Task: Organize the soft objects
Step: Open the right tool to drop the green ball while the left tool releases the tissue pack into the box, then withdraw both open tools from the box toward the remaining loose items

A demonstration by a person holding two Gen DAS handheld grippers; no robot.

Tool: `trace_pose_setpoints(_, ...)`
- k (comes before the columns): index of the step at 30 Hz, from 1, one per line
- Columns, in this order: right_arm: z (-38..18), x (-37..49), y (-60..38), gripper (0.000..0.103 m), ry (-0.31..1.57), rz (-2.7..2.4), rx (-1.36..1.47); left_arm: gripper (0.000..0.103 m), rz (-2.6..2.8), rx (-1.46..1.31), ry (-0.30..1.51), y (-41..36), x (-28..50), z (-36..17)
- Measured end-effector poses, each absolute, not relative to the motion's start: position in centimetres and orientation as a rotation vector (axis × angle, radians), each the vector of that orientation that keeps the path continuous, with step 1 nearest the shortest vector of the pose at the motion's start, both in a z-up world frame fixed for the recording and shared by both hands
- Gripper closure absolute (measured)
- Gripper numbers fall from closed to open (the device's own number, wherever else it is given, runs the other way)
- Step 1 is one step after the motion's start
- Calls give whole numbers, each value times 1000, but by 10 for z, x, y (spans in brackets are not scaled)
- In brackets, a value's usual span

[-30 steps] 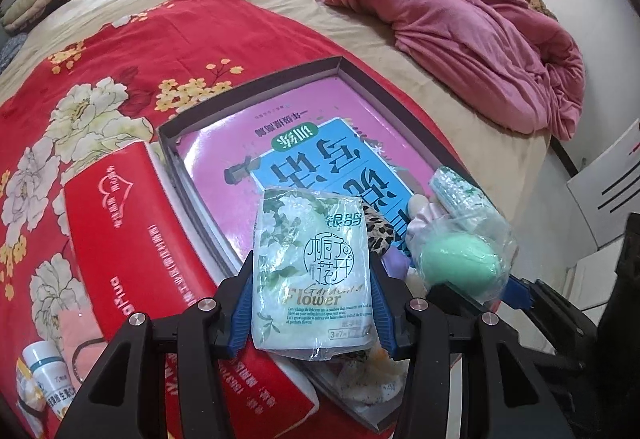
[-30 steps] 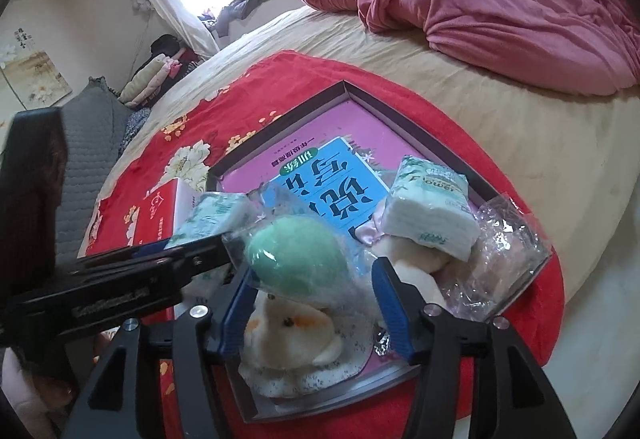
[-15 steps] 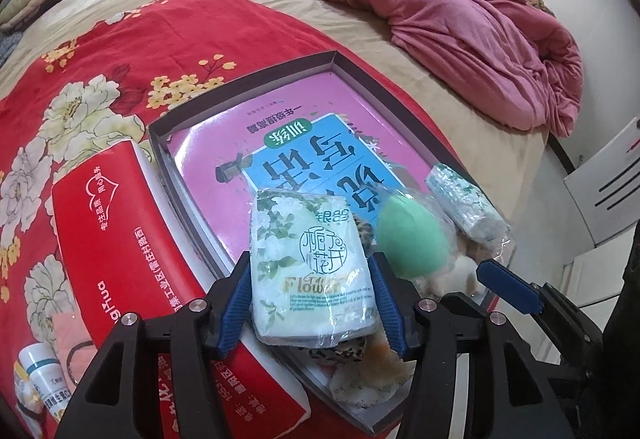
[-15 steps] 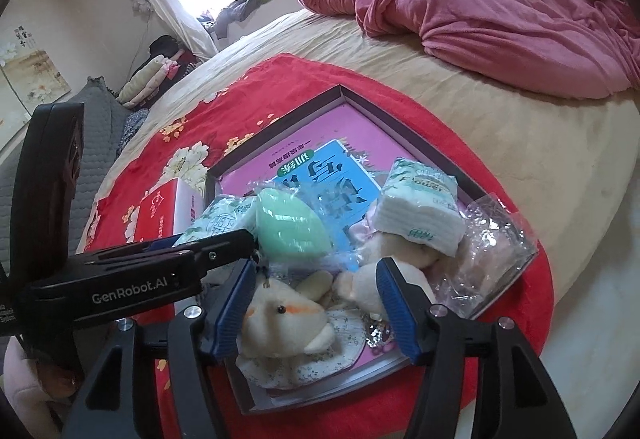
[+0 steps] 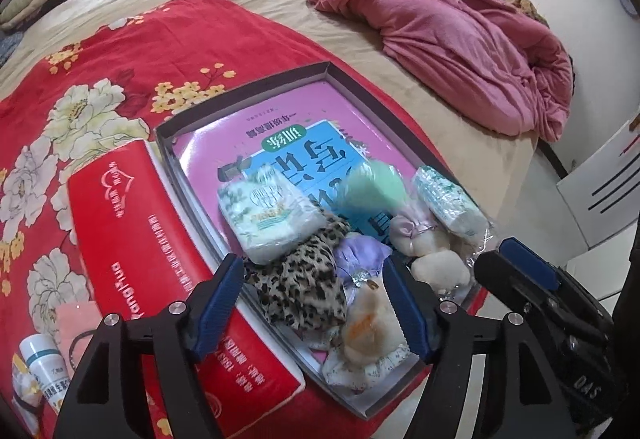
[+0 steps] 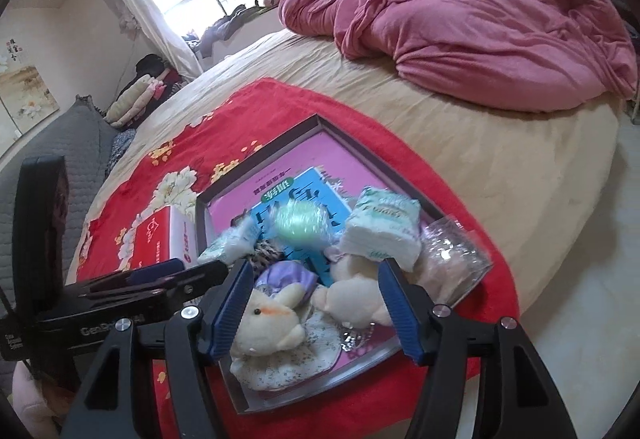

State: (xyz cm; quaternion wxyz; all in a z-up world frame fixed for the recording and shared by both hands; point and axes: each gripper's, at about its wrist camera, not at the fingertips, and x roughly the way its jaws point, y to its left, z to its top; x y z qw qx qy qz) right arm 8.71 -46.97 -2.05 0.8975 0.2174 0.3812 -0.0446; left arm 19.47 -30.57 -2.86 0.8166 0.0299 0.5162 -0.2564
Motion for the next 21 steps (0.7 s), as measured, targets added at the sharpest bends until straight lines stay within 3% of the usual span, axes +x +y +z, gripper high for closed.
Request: trace_pose_setpoints(21,18,74,-445,32,759,-119,370,27,-509,28,1003,-258,155,17)
